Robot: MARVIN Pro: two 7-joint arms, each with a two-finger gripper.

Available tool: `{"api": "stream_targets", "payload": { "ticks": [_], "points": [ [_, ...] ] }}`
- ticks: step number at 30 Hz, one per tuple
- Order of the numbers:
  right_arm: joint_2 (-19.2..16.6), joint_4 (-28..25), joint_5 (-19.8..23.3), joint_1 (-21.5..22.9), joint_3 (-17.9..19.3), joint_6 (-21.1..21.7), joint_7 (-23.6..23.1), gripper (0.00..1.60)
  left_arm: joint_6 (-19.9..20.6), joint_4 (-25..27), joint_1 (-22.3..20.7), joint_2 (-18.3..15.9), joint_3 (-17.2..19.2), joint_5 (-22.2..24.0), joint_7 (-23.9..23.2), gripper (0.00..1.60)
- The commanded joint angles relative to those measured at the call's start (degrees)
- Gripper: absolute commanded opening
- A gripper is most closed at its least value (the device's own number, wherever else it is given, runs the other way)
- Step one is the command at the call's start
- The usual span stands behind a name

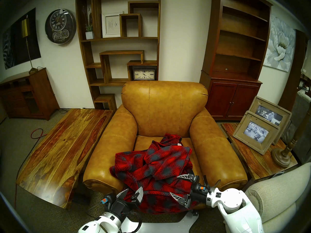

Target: Move the blanket from sofa and drape it over the sofa arm

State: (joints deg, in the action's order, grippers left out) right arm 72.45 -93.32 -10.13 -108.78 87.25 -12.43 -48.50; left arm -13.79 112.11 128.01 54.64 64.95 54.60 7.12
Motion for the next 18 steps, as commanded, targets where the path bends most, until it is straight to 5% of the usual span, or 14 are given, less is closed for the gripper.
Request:
{"api": "stream_targets", "payload": {
  "ticks": [1,18],
  "points": [
    [3.56,0.67,-3.39,6.36,-2.5,1.65,2.9,1.6,-0.12,0.49,-0.25,0.12,0.02,0.0,-0.11,1.6],
    [8.16,11.02,-13.89,16.27,-8.2,6.09,6.31,1.6,-0.14,0.0,-0.75,0.06,-0.31,0.02,-0.13,1.6]
  ]
}}
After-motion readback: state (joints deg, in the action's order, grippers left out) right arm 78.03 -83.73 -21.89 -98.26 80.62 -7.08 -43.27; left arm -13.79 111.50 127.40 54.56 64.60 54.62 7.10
